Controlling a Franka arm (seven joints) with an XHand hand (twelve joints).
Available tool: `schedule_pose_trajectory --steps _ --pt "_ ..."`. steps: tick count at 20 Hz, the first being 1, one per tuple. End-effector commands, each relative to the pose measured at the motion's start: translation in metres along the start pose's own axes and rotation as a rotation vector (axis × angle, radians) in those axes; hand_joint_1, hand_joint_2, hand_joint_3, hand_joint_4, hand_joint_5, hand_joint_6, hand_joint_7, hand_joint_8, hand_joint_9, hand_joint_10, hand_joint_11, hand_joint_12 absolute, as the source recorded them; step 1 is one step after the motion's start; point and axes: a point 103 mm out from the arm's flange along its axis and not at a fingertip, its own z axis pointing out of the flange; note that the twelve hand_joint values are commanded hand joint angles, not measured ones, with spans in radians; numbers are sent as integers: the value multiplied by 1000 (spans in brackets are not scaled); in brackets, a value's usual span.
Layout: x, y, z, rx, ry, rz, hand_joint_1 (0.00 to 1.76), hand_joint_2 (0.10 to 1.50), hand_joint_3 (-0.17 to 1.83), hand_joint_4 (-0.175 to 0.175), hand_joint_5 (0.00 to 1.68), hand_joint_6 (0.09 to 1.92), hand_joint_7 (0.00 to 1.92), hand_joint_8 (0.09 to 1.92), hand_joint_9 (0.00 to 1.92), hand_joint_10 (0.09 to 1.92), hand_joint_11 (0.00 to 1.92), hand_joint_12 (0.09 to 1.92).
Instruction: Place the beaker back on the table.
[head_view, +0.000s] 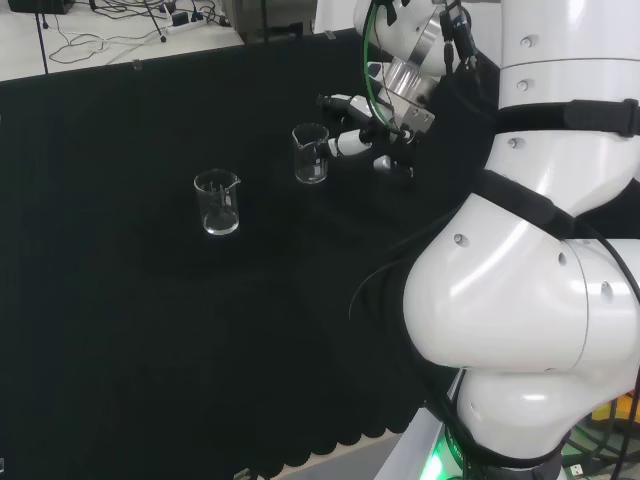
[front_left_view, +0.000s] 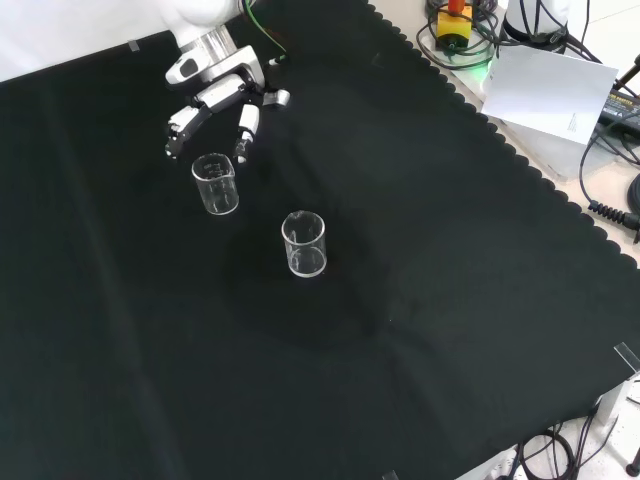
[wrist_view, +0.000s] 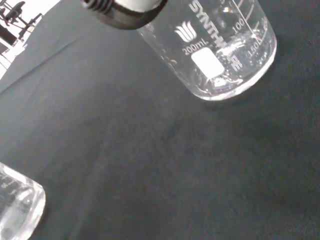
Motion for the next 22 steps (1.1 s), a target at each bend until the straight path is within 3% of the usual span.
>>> schedule_pose_trajectory --steps 1,10,16,22 --pt "18 -18 -35 -50 -28 -8 848 880 -175 -86 211 87 0 681 130 785 0 1345" --pt "37 -69 -78 -70 -77 18 847 880 -175 -86 235 87 61 730 201 792 0 1366" --pt "54 -94 -91 -75 -86 12 846 881 -175 -85 254 87 72 740 211 788 0 1370" --pt "64 -113 -102 -43 -112 23 842 884 -175 -84 269 87 85 749 237 790 0 1376"
